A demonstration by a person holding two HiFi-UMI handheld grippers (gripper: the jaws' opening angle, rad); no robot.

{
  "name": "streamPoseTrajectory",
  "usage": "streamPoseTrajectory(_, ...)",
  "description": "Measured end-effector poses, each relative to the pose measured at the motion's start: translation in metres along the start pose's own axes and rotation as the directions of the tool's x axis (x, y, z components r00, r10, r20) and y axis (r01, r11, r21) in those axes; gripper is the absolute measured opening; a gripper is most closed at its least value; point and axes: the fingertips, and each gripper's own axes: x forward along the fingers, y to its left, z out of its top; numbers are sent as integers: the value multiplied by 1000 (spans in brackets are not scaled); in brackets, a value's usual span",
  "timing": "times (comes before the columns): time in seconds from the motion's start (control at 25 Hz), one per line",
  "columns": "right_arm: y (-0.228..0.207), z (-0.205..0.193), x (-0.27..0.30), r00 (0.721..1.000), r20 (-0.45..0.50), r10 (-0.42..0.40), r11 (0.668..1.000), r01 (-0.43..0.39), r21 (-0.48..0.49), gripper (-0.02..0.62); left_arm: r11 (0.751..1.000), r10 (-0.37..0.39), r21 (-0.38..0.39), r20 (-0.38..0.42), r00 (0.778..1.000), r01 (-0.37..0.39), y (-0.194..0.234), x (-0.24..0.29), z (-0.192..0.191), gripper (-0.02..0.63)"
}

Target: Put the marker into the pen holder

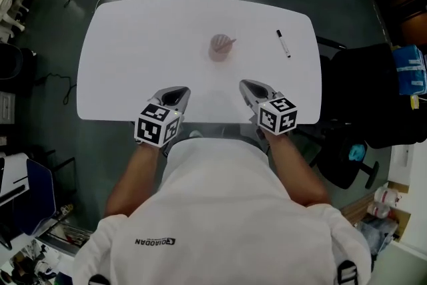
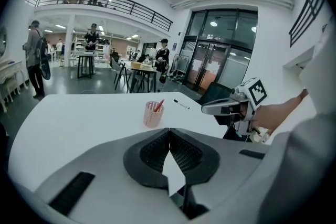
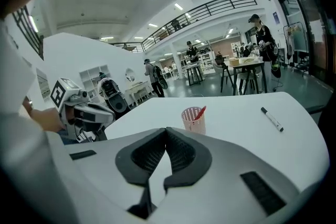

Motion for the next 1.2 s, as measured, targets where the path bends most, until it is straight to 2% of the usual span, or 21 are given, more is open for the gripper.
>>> streamPoseTrajectory(0.24,-5,-18,-24,999,-32,-42,999,42,-16,20,997,-57,43,-21,998,57,-16,19,5,28)
streamPoseTrajectory(0.48,-26,-28,-47,991,-76,-107,987,96,-130,20,992,-97,78,-50,994,101,-39,40,3,28)
streamPoseTrajectory(0.56,-37,-33,-54,990,-89,-113,986,101,-134,20,990,-101,90,-62,993,106,-48,47,3,28)
streamPoseTrajectory(0.72,-55,-34,-56,990,-101,-103,988,90,-124,20,991,-87,99,-74,993,94,-53,59,4,28)
streamPoseTrajectory(0.88,-78,-33,-61,989,-128,-77,988,58,-144,20,996,-54,64,-75,996,59,-58,79,8,28)
streamPoseTrajectory(1.0,-107,-30,-71,987,-141,-77,986,54,-159,20,998,-34,41,-72,997,37,-68,95,18,28)
streamPoseTrajectory(1.2,-163,-29,-80,984,-142,-103,989,86,-121,20,999,-5,45,-87,996,9,-83,121,30,28)
